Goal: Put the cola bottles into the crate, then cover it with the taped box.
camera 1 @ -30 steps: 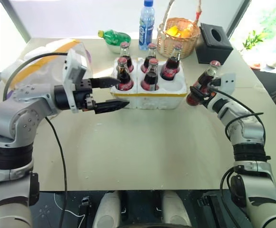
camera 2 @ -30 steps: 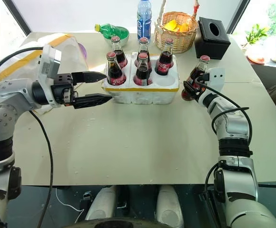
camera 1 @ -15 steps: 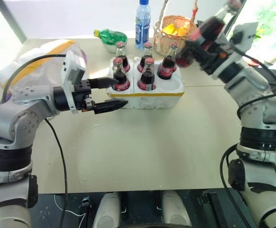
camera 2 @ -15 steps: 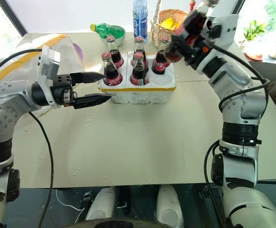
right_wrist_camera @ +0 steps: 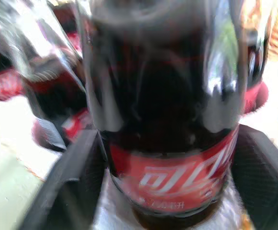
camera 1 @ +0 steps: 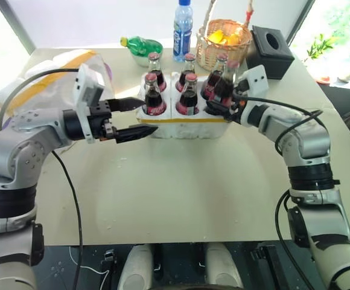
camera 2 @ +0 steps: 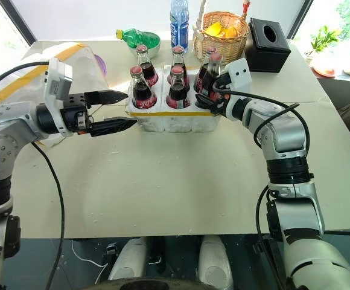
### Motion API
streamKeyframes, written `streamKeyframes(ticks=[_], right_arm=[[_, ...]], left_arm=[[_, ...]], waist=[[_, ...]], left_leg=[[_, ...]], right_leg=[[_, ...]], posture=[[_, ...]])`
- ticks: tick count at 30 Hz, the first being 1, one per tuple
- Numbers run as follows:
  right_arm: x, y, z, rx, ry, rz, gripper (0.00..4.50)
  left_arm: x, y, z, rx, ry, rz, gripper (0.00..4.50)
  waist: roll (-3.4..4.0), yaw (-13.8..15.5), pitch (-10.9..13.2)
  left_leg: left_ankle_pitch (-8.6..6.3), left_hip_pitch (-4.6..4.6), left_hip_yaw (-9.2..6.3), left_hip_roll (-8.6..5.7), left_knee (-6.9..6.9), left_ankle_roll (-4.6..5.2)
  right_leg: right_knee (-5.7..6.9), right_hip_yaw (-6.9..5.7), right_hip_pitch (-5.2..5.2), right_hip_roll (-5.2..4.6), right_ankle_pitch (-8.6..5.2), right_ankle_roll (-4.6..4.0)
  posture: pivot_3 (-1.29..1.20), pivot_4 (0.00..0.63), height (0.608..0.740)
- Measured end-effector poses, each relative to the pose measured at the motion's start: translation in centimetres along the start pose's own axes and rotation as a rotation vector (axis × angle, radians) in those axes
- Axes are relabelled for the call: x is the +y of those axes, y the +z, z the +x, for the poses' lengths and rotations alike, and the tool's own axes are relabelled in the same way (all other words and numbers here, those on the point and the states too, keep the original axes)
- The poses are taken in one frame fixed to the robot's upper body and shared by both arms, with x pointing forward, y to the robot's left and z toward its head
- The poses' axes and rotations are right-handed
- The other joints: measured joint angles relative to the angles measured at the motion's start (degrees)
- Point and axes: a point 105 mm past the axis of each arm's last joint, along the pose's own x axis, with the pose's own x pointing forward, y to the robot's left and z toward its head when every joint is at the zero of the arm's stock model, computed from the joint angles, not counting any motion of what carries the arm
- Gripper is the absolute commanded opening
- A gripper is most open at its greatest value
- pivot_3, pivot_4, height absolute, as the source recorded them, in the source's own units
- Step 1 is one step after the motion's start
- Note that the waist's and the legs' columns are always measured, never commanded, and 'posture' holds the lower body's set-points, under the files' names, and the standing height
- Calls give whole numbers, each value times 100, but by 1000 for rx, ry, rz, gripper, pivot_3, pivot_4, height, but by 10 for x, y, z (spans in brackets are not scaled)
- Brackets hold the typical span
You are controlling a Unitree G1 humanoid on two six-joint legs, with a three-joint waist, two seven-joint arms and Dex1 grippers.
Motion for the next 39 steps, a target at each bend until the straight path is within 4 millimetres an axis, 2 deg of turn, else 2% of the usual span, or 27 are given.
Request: streamKeyframes(ticks=[4,7,9,12,15,17,20,22,25,29,32,35,39], right_arm=[[2,4,-3,2,24,14,4417],[-3,22,-19,-22,59,-14,4417],[-12,44,-38,-60,80,-56,4417],[-26,77,-73,-105,110,-98,4417],[-29,93,-96,-118,170,-128,4417],[-27,96,-104,-112,218,-143,4417],[-19,96,-108,-108,308,-148,4417],[-16,95,-109,-107,336,-148,4417],[-11,94,-108,-111,377,-138,4417],[-4,86,-106,-101,412,-120,4417],[5,80,-111,-94,467,-114,4417],[18,79,-121,-92,539,-116,4417],[20,88,-131,-126,536,-131,4417]], left_arm=[[4,-3,-9,27,35,6,4500],[12,2,-28,63,104,36,4500],[20,11,-53,99,188,67,4500],[28,30,-100,183,310,129,4500],[38,39,-152,307,459,158,4500],[45,34,-184,407,542,149,4500],[50,13,-229,604,608,87,4500],[51,5,-245,656,617,57,4500],[56,-3,-254,738,599,50,4500],[77,-12,-251,760,603,82,4500],[100,-34,-239,769,599,59,4500],[114,-58,-229,810,583,7,4500],[120,-76,-228,872,585,-23,4500]], waist=[[0,-18,0],[0,-5,1],[-1,-6,1],[-4,-24,2],[-3,-44,2],[-1,-52,1],[-1,-52,2],[-2,-45,2],[-2,17,1],[-5,30,1],[-9,69,-3],[-16,82,-1],[-36,6,-6]], left_leg=[[1,1,1,1,-5,-3],[4,-2,0,1,-18,-7],[4,-2,3,1,-27,-7],[3,0,12,2,-37,-7],[3,8,25,3,-39,-8],[3,10,32,7,-42,-10],[5,8,37,16,-45,-14],[4,6,39,21,-45,-15],[3,1,38,15,-45,-16],[4,-3,54,5,-43,-15],[6,-2,59,-4,-40,-13],[7,-4,64,-4,-37,-12],[1,-5,66,4,-35,-1]], right_leg=[[0,0,-2,1,0,0],[-2,0,-11,0,0,0],[-9,0,-15,0,-1,-1],[-13,0,-21,0,-3,-3],[-17,0,-27,0,-11,-17],[-9,0,-36,-1,-15,-24],[0,0,-47,-2,-18,-32],[0,0,-50,-4,-19,-33],[-1,0,-49,-11,-19,-34],[3,-1,-49,-10,-17,-32],[17,-2,-45,0,-16,-30],[16,-3,-45,2,-15,-28],[8,-2,-45,-1,-15,-27]], posture=[[0,150,740],[0,150,740],[0,150,740],[0,150,740],[0,150,740],[0,150,740],[0,150,740],[0,150,740],[0,150,740],[0,150,740],[0,150,740],[0,150,740],[0,150,740]])
